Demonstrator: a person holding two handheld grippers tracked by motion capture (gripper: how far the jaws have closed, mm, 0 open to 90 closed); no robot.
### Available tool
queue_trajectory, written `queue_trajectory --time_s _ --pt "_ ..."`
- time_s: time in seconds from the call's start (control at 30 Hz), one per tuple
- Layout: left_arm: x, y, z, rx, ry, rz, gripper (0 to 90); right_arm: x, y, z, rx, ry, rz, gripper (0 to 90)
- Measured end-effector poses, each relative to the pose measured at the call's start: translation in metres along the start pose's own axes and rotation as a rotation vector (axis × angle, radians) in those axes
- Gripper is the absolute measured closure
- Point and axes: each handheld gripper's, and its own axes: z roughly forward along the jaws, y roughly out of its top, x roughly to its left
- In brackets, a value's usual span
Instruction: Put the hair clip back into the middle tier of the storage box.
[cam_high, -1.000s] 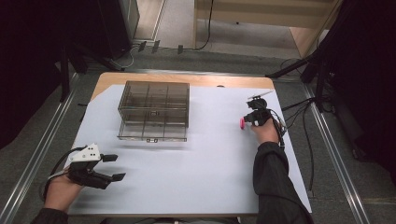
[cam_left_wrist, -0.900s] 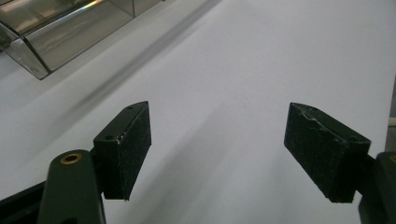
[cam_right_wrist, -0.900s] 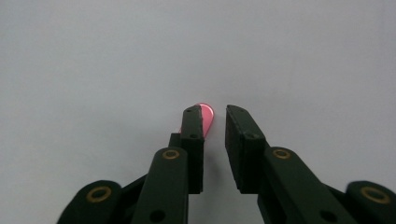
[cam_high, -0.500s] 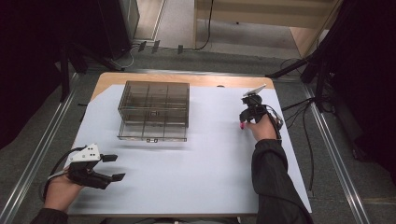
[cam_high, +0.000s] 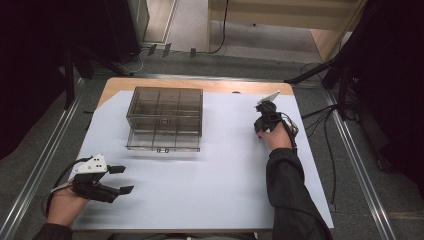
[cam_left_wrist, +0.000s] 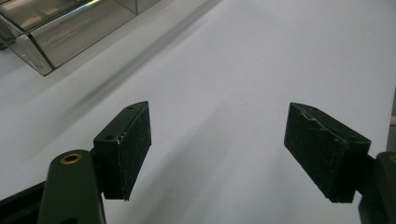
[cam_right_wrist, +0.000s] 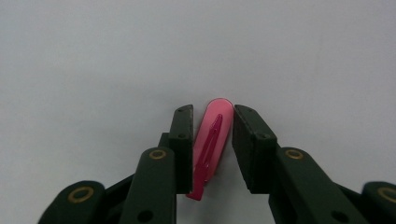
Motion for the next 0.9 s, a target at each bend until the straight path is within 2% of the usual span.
queue_trajectory --time_s 0.03,0.4,0.47,0.57,0.9 --pt "0.000 0.000 0.000 -0.002 0.002 0.001 23.9 0.000 0.000 0.000 0.003 0.000 -0.009 76.6" --pt "0.000 0.000 -0.001 -0.004 -0.001 0.001 23.9 0.000 -0.002 -0.001 0.008 0.010 -0.018 77.5" --pt "0.000 0.000 -0.001 -0.009 0.001 -0.002 23.9 -0.001 -0.002 -0.001 0.009 0.019 -0.017 77.5" --pt "0.000 0.000 -0.001 -0.008 0.001 -0.001 23.9 -0.006 -0.001 -0.002 0.012 0.059 0.004 77.5" --pt "0.000 0.000 -0.001 -0.009 0.000 0.000 23.9 -0.001 -0.001 -0.014 -0.011 0.077 -0.012 77.5"
